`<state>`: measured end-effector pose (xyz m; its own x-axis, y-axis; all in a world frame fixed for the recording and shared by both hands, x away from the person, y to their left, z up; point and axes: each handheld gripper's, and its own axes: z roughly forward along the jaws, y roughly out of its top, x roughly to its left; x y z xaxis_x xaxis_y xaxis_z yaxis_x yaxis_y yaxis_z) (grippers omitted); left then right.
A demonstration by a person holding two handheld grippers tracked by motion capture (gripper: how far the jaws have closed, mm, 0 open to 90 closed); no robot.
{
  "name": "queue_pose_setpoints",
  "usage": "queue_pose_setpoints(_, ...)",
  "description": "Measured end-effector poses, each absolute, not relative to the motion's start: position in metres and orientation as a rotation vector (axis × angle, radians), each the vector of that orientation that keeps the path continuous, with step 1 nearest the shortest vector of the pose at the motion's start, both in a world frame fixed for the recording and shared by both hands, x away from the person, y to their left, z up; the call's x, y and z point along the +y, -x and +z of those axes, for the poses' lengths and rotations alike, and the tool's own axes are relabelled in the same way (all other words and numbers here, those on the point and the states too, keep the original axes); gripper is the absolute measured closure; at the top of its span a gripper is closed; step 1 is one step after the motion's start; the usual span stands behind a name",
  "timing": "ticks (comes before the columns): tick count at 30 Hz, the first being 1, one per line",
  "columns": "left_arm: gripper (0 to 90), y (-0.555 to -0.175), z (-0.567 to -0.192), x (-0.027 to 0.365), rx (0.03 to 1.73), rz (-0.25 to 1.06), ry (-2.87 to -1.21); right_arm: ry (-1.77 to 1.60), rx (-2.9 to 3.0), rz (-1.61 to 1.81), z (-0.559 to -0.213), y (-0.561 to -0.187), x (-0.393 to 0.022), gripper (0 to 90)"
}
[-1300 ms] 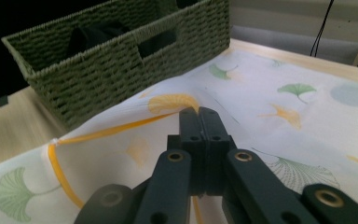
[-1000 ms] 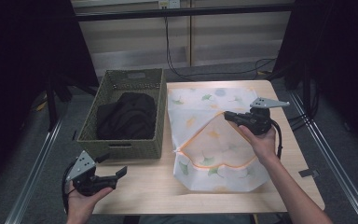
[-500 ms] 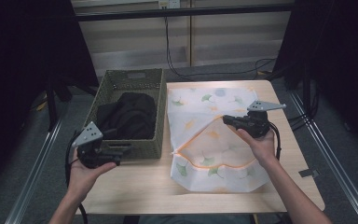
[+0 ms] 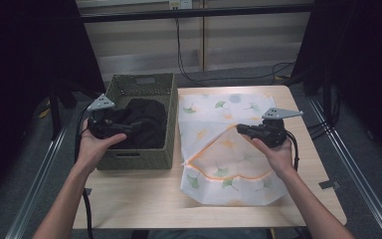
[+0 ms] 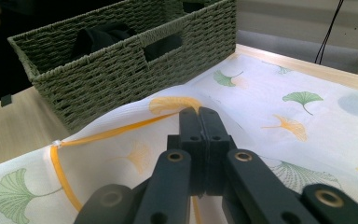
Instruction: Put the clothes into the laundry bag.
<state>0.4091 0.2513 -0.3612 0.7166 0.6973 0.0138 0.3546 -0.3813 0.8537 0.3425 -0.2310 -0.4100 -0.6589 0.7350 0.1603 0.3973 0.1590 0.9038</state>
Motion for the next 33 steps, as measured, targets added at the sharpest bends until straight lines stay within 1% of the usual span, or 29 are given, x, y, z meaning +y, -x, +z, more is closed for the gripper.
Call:
queue_pose_setpoints(3, 10.1, -0.424, -0.366, 0.25, 0.827, 0.441, -1.987, -1.091, 2.129, 1.499, -0.411, -0.343, -0.23, 90.0)
queue_pose_setpoints(6, 11.3, -0.439, -0.372, 0.243, 0.871, 0.44, -2.037, -1.086, 2.136, 1.498, -0.411, -0.343, -0.229, 90.0)
queue_pose_setpoints(8, 9.2, -0.449, -0.377, 0.237, 0.862, 0.428, -2.046, -1.086, 2.139, 1.496, -0.411, -0.343, -0.229, 90.0)
queue_pose_setpoints(12, 9.1, -0.463, -0.391, 0.223, 0.883, 0.399, -2.088, -1.082, 2.145, 1.49, -0.412, -0.344, -0.229, 90.0)
queue_pose_setpoints(15, 8.3, -0.466, -0.407, 0.211, 0.878, 0.387, -2.192, -1.086, 2.149, 1.5, -0.413, -0.344, -0.228, 90.0)
queue_pose_setpoints(16, 8.3, -0.468, -0.411, 0.209, 0.874, 0.365, -2.223, -1.082, 2.155, 1.502, -0.414, -0.344, -0.228, 90.0)
queue_pose_setpoints(17, 7.7, -0.469, -0.415, 0.208, 0.88, 0.379, -2.241, -1.084, 2.154, 1.501, -0.414, -0.345, -0.228, 90.0)
queue_pose_setpoints(19, 7.2, -0.471, -0.42, 0.209, 0.901, 0.397, -2.274, -1.086, 2.156, 1.499, -0.414, -0.344, -0.228, 90.0)
queue_pose_setpoints(20, 6.1, -0.473, -0.425, 0.209, 0.924, 0.376, -2.282, -1.083, 2.158, 1.496, -0.414, -0.344, -0.228, 90.0)
queue_pose_setpoints(21, 3.8, -0.475, -0.428, 0.211, 0.938, 0.352, -2.323, -1.082, 2.158, 1.494, -0.414, -0.344, -0.228, 90.0)
queue_pose_setpoints(22, 4.2, -0.476, -0.431, 0.211, 0.989, 0.333, -2.326, -1.082, 2.157, 1.494, -0.414, -0.344, -0.228, 90.0)
queue_pose_setpoints(25, 2.8, -0.482, -0.435, 0.216, 1.02, 0.35, -2.335, -1.092, 2.163, 1.495, -0.415, -0.345, -0.228, 90.0)
queue_pose_setpoints(27, 1.6, -0.488, -0.437, 0.216, 1.023, 0.383, -2.414, -1.09, 2.167, 1.492, -0.416, -0.345, -0.228, 90.0)
queue_pose_setpoints(30, 0.3, -0.495, -0.444, 0.219, 1.059, 0.317, -2.418, -1.095, 2.171, 1.487, -0.417, -0.346, -0.228, 90.0)
queue_pose_setpoints(31, 0.3, -0.497, -0.446, 0.219, 1.09, 0.314, -2.432, -1.095, 2.172, 1.484, -0.417, -0.346, -0.228, 90.0)
queue_pose_setpoints(32, 0.3, -0.5, -0.447, 0.22, 1.099, 0.342, -2.461, -1.089, 2.177, 1.468, -0.417, -0.346, -0.227, 90.0)
queue_pose_setpoints(33, 0.3, -0.501, -0.451, 0.22, 1.111, 0.366, -2.449, -1.093, 2.18, 1.463, -0.418, -0.346, -0.227, 90.0)
